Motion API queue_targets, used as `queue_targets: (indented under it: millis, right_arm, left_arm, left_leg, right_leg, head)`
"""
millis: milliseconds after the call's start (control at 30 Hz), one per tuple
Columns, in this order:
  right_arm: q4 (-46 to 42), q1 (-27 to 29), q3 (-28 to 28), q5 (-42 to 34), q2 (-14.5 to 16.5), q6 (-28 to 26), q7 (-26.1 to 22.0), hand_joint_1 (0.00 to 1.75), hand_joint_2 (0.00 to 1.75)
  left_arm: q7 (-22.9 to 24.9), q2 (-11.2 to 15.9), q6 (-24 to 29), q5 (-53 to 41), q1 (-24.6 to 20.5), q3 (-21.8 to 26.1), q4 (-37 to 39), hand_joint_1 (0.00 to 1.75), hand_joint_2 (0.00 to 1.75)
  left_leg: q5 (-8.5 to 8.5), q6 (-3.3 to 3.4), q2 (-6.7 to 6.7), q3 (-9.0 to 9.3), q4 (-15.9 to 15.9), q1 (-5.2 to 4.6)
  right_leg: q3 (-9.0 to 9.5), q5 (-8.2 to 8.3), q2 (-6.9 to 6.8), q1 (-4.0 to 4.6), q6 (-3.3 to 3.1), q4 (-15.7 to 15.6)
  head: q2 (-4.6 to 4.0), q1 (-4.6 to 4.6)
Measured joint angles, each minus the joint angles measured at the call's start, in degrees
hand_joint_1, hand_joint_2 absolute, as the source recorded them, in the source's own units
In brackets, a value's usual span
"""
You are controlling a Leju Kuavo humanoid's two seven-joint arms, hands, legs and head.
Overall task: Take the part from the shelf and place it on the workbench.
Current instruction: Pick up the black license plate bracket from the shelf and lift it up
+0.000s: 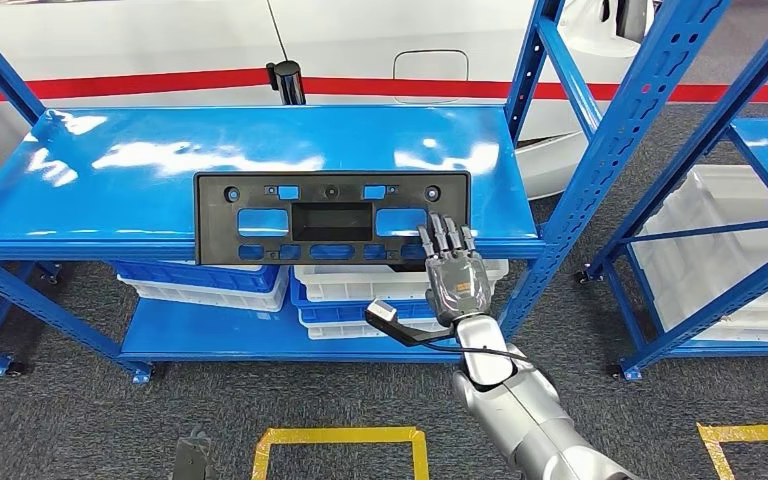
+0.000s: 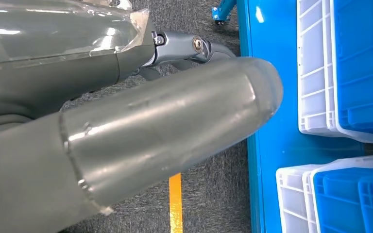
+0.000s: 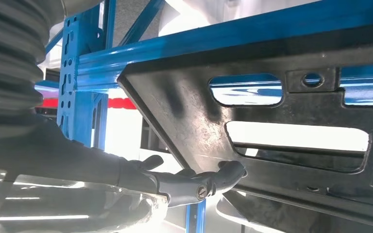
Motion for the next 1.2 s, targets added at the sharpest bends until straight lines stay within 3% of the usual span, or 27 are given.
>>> queue_targets:
  millis: [1200]
  right_arm:
    - [4.69,-2.84,0.54,-0.01,-0.58,0.0,1.09,0.0,1.75]
  left_arm:
    - [0.0,-0.02,-0.77,0.45,-0.03,-1.2,0.0,0.0,0.0]
  left_leg:
    - [0.0,0.0,0.0,0.0,0.0,0.0]
  right_leg:
    - [0.0,0.0,0.0,0.0,0.0,0.0]
  head:
    - [0.0,-0.01]
